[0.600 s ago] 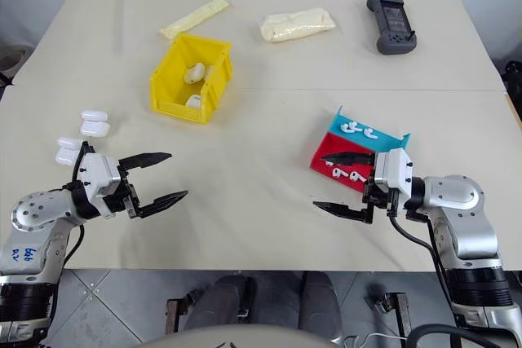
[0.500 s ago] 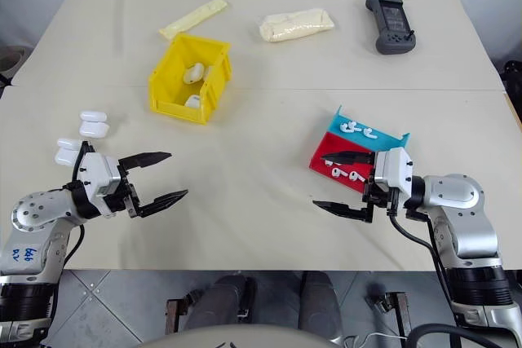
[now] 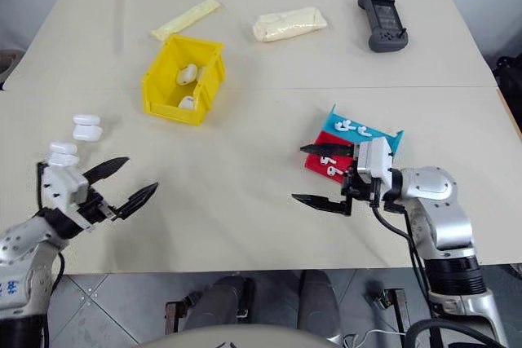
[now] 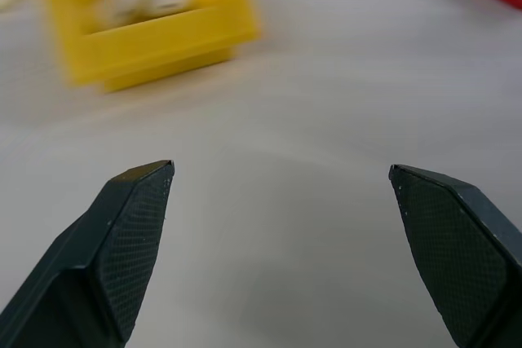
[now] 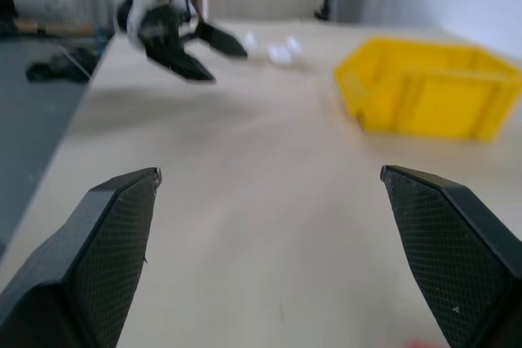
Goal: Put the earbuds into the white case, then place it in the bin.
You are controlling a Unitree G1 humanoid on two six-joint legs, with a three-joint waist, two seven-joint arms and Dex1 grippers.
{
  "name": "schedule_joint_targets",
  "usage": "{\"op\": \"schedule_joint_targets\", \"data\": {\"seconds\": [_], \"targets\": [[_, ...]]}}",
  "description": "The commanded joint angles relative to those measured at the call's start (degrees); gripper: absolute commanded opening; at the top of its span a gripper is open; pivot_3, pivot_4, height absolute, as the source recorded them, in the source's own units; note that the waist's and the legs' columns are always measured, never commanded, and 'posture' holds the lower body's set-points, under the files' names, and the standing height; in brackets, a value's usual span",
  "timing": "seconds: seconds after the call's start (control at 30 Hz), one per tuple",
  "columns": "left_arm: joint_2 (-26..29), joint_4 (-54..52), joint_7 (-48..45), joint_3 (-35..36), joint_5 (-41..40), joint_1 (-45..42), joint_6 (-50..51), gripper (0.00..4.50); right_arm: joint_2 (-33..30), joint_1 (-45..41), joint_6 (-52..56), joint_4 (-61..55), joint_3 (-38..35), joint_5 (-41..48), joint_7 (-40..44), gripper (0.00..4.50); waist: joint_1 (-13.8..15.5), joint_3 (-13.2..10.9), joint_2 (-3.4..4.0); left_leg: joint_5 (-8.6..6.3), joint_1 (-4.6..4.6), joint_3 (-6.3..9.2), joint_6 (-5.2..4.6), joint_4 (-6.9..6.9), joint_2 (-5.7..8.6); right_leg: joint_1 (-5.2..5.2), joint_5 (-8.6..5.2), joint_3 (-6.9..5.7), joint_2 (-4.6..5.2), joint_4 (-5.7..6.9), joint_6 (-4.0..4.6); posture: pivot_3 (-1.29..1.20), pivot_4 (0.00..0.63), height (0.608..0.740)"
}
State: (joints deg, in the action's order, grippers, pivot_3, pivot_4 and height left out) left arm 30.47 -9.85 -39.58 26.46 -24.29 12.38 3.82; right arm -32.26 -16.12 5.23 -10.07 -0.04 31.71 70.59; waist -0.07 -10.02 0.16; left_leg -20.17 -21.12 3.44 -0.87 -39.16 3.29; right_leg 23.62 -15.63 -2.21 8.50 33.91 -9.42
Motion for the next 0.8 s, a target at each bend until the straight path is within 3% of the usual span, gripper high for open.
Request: {"op": "schedule_joint_targets", "data": {"seconds": [0.03,0.27,0.47,0.63,0.8], "targets": [[-5.3,-5.7,9.0,9.3,-3.1,7.8,2.7,4.49,2.2,-2.0,2.2,-7.1,0.8,3.5,-2.8,4.5,-0.1,0.0,0.0,-0.02,-0.01,0.0,0.02,0.0,0.0,0.0,0.0,0.02,0.0,-0.01,0.0,0.0,0.15,0.74],[-11.8,-9.0,17.9,16.1,-8.5,15.0,9.3,4.49,3.2,-2.9,4.8,-11.1,1.1,5.5,-5.2,4.5,1.7,0.0,-0.08,-0.05,0.02,0.05,0.0,-0.02,0.02,-0.06,-0.03,-0.01,0.02,-0.1,0.05,0.0,0.15,0.74],[-7.5,-8.5,21.3,17.7,-9.3,13.3,15.9,4.49,2.0,-2.3,4.9,-10.4,0.3,5.4,-4.6,4.5,1.4,0.0,-0.12,-0.07,0.01,0.06,-0.01,-0.01,0.02,-0.02,-0.05,0.01,-0.01,-0.02,0.09,0.0,0.15,0.74],[3.0,-6.4,19.2,18.1,-10.8,8.7,23.6,4.49,0.4,-2.3,5.6,-9.5,-0.1,5.4,-4.3,4.5,1.3,0.0,-0.13,-0.07,0.04,0.06,0.01,0.0,-0.01,0.0,-0.07,0.0,-0.04,0.06,0.13,0.0,0.15,0.74],[24.9,4.3,12.2,13.7,-10.9,-1.9,40.1,4.49,-1.5,-1.7,6.7,-7.9,0.4,5.1,-2.1,4.5,1.2,0.0,-0.17,-0.06,0.02,0.15,0.04,0.02,0.01,0.05,-0.11,-0.06,-0.11,0.14,0.2,0.0,0.15,0.74]]}}
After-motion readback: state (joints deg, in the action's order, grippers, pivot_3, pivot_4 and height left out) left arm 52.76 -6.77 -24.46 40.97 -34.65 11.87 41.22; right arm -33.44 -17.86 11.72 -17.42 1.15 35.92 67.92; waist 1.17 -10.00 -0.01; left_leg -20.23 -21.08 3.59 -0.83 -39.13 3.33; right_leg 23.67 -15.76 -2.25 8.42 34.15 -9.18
